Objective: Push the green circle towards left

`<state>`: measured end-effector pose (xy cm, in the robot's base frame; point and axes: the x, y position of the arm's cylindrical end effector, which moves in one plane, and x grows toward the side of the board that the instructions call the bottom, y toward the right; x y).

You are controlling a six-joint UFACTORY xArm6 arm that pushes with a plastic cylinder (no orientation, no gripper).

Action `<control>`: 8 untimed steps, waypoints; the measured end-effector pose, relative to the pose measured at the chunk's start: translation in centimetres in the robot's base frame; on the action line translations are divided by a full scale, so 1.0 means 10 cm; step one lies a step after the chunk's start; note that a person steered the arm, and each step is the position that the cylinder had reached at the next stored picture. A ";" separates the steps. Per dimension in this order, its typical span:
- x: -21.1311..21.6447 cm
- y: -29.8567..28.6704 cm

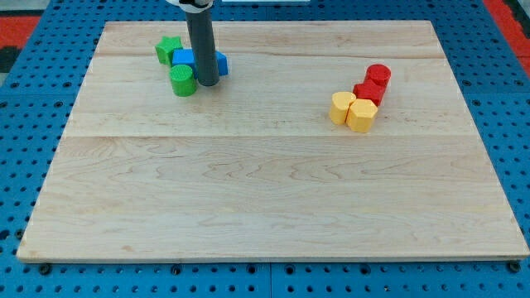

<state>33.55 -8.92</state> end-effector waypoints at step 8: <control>0.20 -0.89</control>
<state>35.50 -17.80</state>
